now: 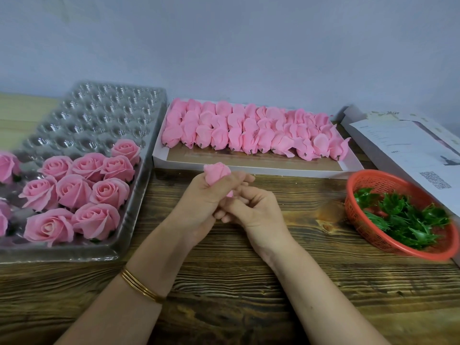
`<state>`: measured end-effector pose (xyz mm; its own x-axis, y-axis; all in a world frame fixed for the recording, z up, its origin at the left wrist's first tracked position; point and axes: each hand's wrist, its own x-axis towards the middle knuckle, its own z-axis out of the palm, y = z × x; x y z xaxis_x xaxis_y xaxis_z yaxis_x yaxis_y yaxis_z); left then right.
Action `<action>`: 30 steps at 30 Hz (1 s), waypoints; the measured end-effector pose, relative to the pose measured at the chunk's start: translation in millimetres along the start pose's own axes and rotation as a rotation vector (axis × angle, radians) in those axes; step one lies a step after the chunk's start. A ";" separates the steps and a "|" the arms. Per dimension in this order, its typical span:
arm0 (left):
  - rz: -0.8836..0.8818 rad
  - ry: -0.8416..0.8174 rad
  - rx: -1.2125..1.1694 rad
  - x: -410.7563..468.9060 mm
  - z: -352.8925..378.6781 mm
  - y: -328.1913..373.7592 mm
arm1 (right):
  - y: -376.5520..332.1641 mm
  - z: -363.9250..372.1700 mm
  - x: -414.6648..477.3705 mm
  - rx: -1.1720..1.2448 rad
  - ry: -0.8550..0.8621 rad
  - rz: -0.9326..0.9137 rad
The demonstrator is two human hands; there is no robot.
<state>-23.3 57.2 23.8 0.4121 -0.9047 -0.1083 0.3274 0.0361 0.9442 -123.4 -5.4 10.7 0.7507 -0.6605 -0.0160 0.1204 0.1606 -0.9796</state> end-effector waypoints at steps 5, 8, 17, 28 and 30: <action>-0.005 0.013 -0.022 -0.3 -3.0 1.8 | -5.1 0.7 0.8 0.228 -0.108 0.158; 0.006 0.084 -0.022 2.0 -2.0 -1.1 | -1.4 1.1 -0.2 0.103 -0.044 0.075; 0.071 0.116 -0.028 3.6 3.2 -7.5 | 4.5 1.1 -0.1 -0.200 0.099 -0.178; 0.031 -0.040 -0.002 0.3 -2.6 1.1 | -3.6 -3.3 1.7 0.117 -0.061 0.106; 0.033 -0.069 0.012 0.1 -5.0 1.4 | -6.0 -3.3 2.0 0.183 -0.107 0.159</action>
<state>-18.6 59.2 23.5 0.3628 -0.9302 -0.0562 0.3040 0.0612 0.9507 -124.7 -10.1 15.9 0.8327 -0.5367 -0.1365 0.1031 0.3925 -0.9139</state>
